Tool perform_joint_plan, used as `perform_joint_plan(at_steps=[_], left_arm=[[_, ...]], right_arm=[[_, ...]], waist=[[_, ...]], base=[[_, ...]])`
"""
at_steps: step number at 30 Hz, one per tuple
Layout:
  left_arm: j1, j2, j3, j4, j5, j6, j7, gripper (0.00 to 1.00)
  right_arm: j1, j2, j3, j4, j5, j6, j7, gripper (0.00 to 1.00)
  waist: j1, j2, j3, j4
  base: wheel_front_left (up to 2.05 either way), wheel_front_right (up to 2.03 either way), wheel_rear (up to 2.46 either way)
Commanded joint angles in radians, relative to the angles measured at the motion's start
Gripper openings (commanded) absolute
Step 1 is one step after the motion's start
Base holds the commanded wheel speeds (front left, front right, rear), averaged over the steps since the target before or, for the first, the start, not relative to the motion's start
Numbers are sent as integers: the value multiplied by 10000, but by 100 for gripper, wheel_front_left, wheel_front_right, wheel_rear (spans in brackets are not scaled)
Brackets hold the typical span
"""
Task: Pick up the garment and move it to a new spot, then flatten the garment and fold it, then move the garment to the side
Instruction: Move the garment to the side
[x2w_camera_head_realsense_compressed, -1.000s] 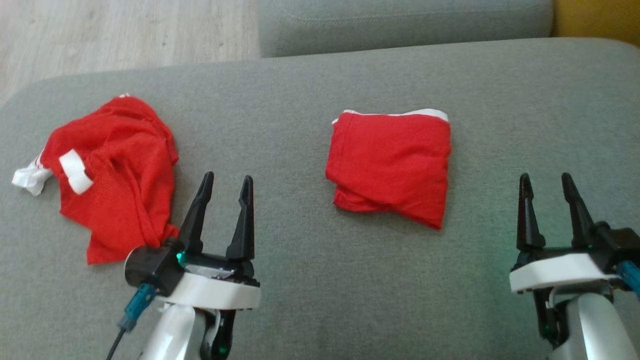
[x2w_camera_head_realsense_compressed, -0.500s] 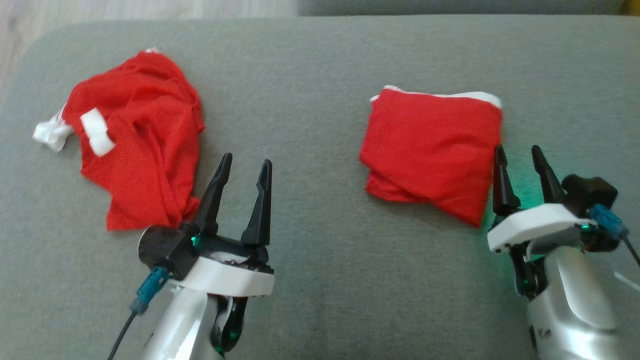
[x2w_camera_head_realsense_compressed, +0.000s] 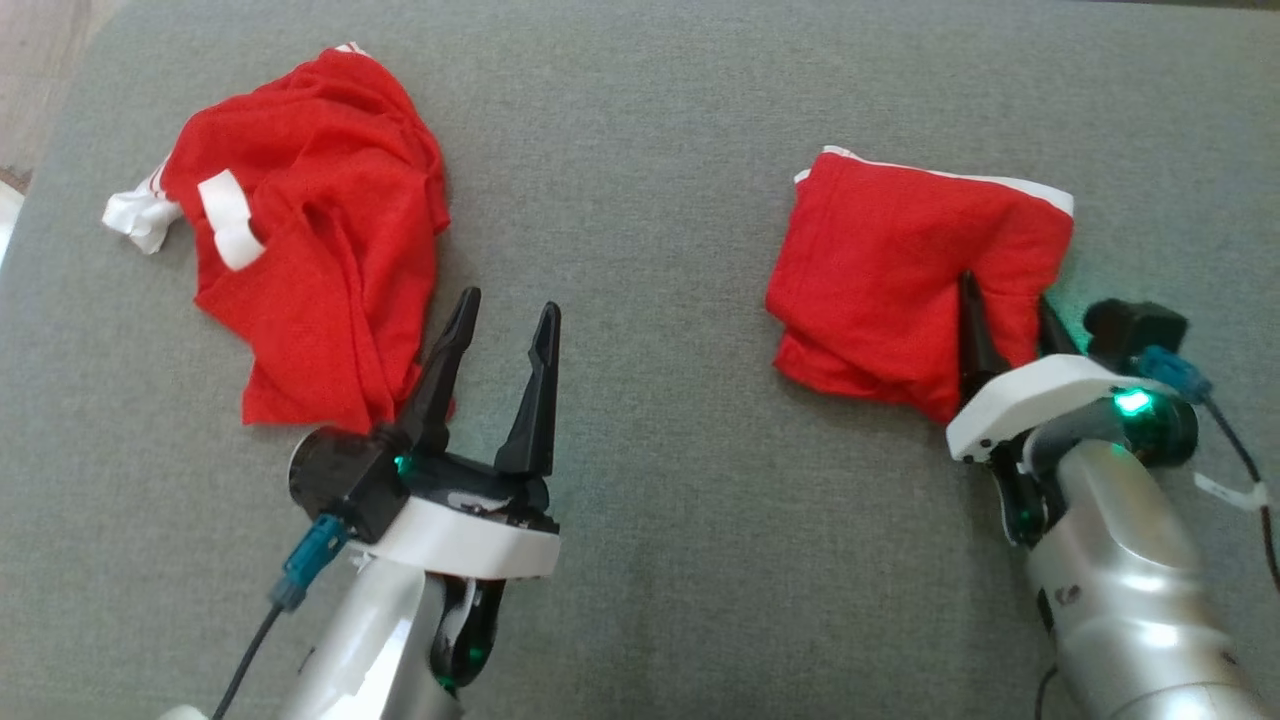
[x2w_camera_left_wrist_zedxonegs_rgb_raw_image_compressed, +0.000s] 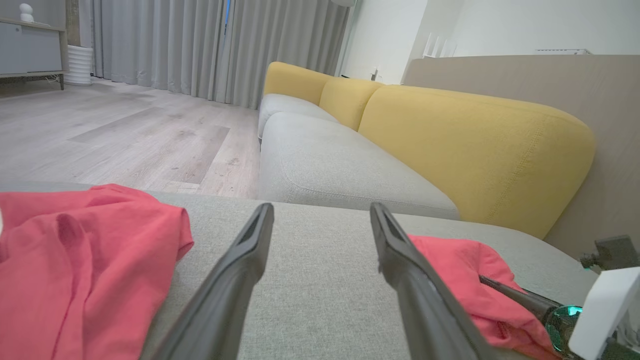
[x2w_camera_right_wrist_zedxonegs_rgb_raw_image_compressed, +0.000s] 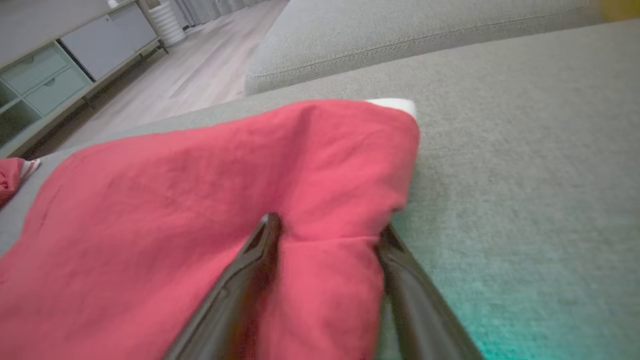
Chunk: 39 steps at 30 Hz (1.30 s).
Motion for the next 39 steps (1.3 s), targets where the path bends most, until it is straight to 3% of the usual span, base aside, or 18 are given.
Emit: perform_joint_plan(at_steps=[1, 7, 12, 17, 28, 33, 39], left_arm=[[-344, 70, 264, -254, -68, 16, -51, 100], [-366, 70, 238, -264, -89, 16, -51, 100], [-368, 70, 82, -320, -135, 16, -51, 100], [-385, 70, 46, -382, -177, 17, -51, 100], [-624, 70, -36, -522, -137, 16, -51, 100], [-767, 70, -35, -542, -77, 16, -51, 100], [-919, 70, -83, -559, -41, 16, -51, 100]], right_arm=[[-139, 137, 317, 67, -308, -7, -161, 0], [-431, 61, 242, 174, -1571, -7, -408, 0], [-531, -471, 546, -3, -2284, -7, -416, 0], [-597, -2003, 1641, -179, -2065, -7, 312, 0], [-623, -5754, 3516, -568, -93, -7, 1987, 0], [-819, -6920, 3730, -512, 326, -7, 2343, 0], [-1267, -7638, 3698, -244, 136, -7, 2280, 0]], waist=[[-1, 0, -45, -87], [-1, 0, -191, -370], [-1, 0, -333, -701], [-1, 0, -393, -994], [-1, 0, 88, -850], [-1, 0, 403, -685], [-1, 0, 696, -514]], base=[[0, 0, 0], [0, 0, 0], [0, 0, 0], [0, 0, 0], [0, 0, 0], [0, 0, 0], [0, 0, 0]])
